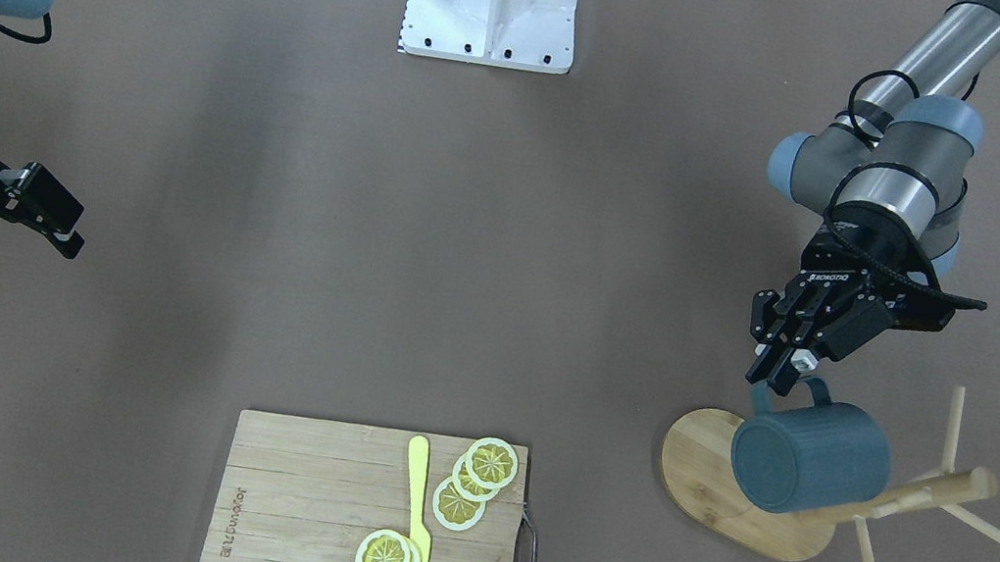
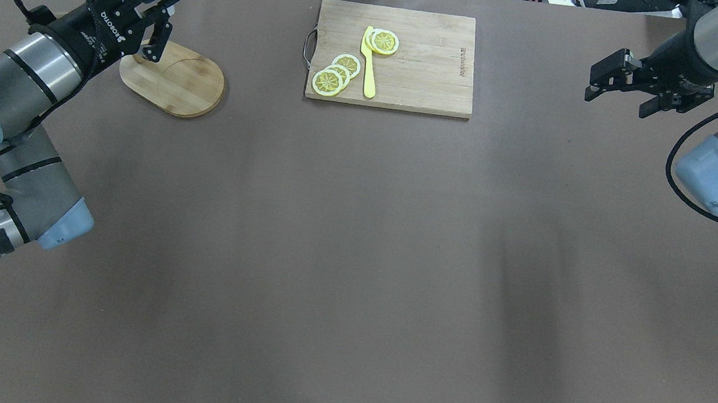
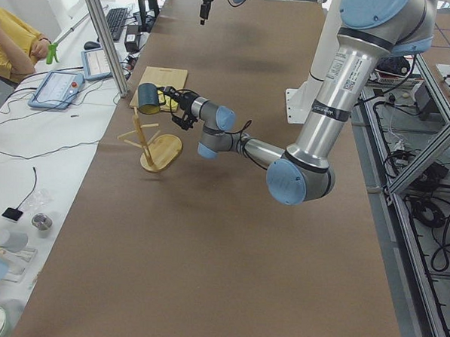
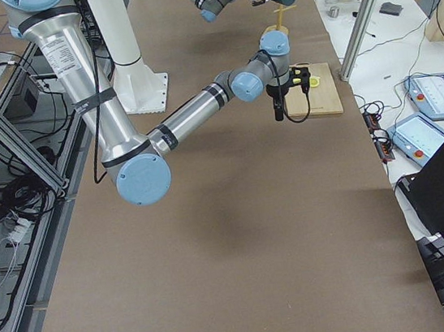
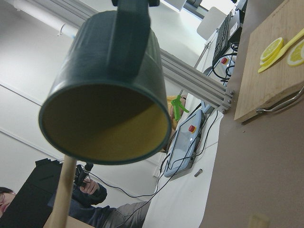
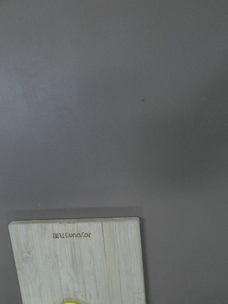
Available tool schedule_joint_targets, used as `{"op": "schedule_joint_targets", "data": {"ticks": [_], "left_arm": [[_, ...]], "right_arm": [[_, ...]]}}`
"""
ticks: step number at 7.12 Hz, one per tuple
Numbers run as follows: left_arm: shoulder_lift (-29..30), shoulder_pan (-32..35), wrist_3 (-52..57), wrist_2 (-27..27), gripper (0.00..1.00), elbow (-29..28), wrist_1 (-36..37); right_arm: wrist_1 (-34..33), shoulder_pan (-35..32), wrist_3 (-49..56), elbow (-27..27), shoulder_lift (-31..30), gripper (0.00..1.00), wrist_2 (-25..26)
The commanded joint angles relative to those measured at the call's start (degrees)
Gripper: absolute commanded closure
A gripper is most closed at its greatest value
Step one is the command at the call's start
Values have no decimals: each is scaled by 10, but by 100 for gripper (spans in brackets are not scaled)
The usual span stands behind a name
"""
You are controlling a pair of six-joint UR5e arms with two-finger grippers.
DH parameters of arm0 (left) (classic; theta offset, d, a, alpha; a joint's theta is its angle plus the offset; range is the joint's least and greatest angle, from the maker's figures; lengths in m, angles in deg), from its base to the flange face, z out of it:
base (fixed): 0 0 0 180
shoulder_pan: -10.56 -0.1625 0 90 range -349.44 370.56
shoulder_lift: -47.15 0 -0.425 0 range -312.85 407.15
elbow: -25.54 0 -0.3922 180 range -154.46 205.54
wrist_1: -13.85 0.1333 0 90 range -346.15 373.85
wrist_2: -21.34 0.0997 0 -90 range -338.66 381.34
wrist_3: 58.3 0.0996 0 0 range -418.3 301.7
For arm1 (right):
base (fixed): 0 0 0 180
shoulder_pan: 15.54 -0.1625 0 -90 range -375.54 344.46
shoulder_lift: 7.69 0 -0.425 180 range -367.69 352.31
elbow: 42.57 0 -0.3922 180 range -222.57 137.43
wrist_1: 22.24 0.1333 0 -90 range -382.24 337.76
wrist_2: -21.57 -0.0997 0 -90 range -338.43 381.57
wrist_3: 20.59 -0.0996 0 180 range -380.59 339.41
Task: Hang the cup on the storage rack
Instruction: 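Lower the mug handle onto a peg of the wooden stand with the left gripper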
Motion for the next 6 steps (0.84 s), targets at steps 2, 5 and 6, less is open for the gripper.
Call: {"op": "schedule_joint_targets", "data": {"ticks": [2, 5, 6], "left_arm": [[13, -22, 60, -2, 100, 13, -1], [12, -15, 59, -2, 100, 10, -5], [15, -12, 58, -1, 100, 9, -4]], "right_arm": [[0, 11, -2, -2, -1, 0, 8], [0, 13, -3, -2, -4, 0, 7], [1, 13, -3, -2, -4, 0, 8]]}}
